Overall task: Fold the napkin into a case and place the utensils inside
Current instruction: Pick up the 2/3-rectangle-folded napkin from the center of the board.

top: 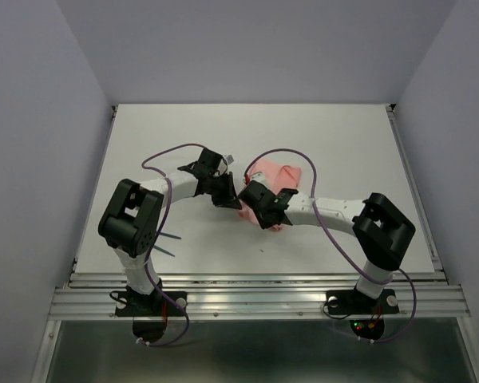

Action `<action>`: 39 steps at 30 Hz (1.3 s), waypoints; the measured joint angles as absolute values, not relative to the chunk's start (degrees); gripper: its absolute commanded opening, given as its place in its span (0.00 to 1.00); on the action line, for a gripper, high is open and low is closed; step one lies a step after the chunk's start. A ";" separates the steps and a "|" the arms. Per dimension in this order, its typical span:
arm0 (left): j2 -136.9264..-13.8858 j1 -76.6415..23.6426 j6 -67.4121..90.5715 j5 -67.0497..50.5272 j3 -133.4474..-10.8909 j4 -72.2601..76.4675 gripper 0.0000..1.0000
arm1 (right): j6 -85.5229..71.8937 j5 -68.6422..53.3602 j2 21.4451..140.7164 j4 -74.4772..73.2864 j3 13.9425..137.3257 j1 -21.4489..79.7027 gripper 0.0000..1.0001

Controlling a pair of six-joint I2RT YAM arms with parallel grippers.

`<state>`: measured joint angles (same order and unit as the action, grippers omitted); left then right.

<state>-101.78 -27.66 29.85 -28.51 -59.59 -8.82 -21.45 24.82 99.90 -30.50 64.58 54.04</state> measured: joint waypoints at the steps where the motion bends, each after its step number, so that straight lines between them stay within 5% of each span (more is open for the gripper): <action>1: -101.78 -27.66 29.85 -28.49 -59.59 -8.82 0.00 | -21.50 24.80 99.92 -30.50 64.90 54.04 0.01; 16: -101.71 -27.66 29.87 -28.47 -59.59 -8.80 0.00 | -22.52 23.18 103.15 -30.13 65.73 54.04 0.02; 18: -101.69 -27.66 29.89 -28.47 -59.59 -8.80 0.00 | -22.65 22.87 103.15 -29.98 65.58 54.04 0.19; 19: -101.69 -27.66 29.91 -28.47 -59.59 -8.80 0.00 | -22.63 22.70 103.15 -29.95 65.52 54.04 0.42; 20: -101.69 -27.66 29.91 -28.47 -59.57 -8.80 0.00 | -22.72 22.48 103.11 -29.98 65.52 54.04 0.49; 27: -101.69 -27.68 30.00 -28.27 -59.70 -8.88 0.00 | -24.43 23.57 98.52 -29.34 65.28 54.00 0.76; 34: -101.67 -27.79 28.93 -27.86 -61.58 -9.47 0.00 | -25.93 21.69 90.50 -25.47 65.28 47.90 0.79; 37: -101.60 -28.01 28.47 -27.81 -62.17 -9.43 0.00 | -28.47 19.77 90.02 -24.01 65.28 40.18 0.62; 39: -101.47 -28.29 27.99 -27.81 -62.57 -9.43 0.00 | -30.04 18.06 90.41 -23.59 65.28 34.94 0.37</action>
<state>-101.47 -28.29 27.99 -27.81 -62.57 -9.43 -30.04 18.06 90.41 -23.59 65.28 34.94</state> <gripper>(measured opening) 0.019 0.644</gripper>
